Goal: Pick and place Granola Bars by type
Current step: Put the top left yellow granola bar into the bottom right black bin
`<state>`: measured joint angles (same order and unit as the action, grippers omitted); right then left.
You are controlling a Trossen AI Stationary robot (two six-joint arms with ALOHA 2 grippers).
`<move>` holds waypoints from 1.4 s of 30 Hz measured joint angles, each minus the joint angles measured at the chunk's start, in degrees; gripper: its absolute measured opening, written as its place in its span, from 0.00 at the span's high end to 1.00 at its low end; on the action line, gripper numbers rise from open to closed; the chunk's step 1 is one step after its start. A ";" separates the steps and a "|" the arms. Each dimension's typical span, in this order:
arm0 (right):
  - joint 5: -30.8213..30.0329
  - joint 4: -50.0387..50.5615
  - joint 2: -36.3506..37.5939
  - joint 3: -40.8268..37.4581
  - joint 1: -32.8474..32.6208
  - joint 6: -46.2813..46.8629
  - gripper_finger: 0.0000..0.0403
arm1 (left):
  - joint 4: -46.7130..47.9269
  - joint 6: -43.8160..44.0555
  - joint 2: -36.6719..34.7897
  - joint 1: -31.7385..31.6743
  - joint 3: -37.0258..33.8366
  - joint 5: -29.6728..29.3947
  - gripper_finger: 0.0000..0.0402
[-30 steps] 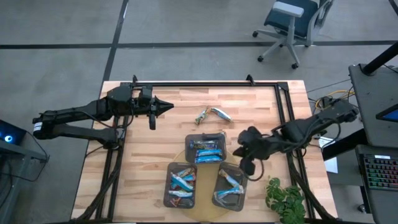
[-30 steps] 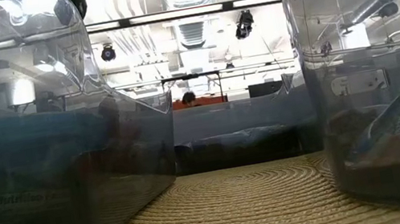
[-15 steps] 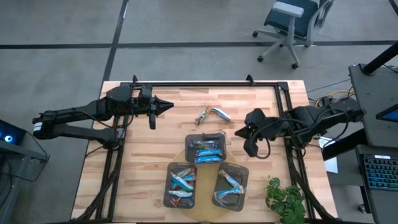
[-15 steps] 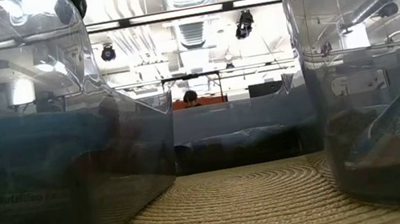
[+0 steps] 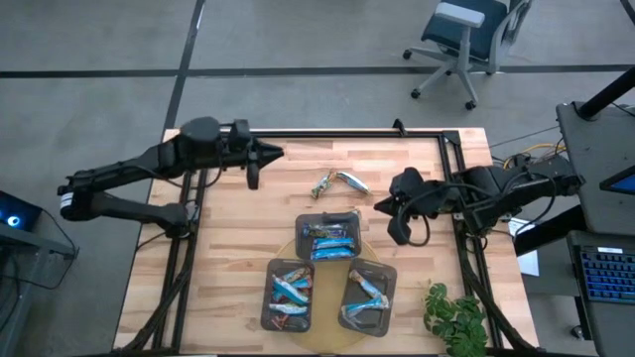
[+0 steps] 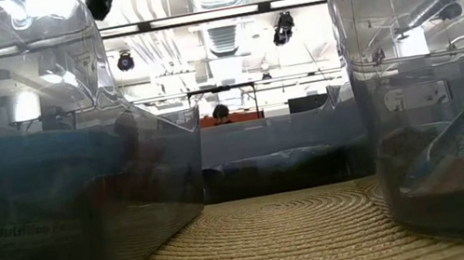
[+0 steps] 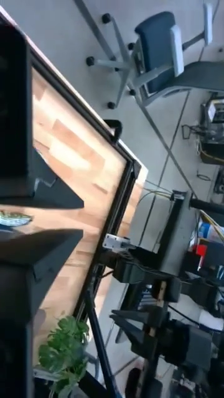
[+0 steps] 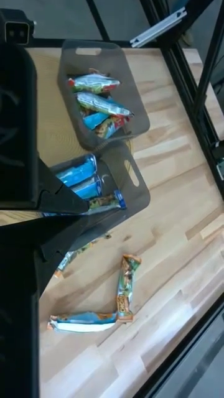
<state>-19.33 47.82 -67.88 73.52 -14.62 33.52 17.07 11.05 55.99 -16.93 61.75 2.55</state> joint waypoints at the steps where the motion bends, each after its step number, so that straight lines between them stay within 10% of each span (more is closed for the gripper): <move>1: 0.06 0.04 0.00 0.00 0.09 -0.01 0.98 | 0.07 -0.01 1.06 -0.29 1.11 0.58 0.86; 14: 0.28 0.41 0.00 0.00 0.01 0.32 0.98 | 12.67 -4.66 16.56 -4.13 17.43 0.90 0.46; 22: 0.28 2.78 0.00 0.00 0.03 0.39 0.98 | 24.66 -5.29 29.82 -5.26 31.01 -9.98 0.45; 42: 0.23 9.66 0.00 -0.02 0.05 2.36 0.98 | 35.56 4.38 56.37 -5.39 45.43 -8.45 0.45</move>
<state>-19.09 57.48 -67.88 73.49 -14.57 35.88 52.63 15.43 112.36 -22.32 107.18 -5.90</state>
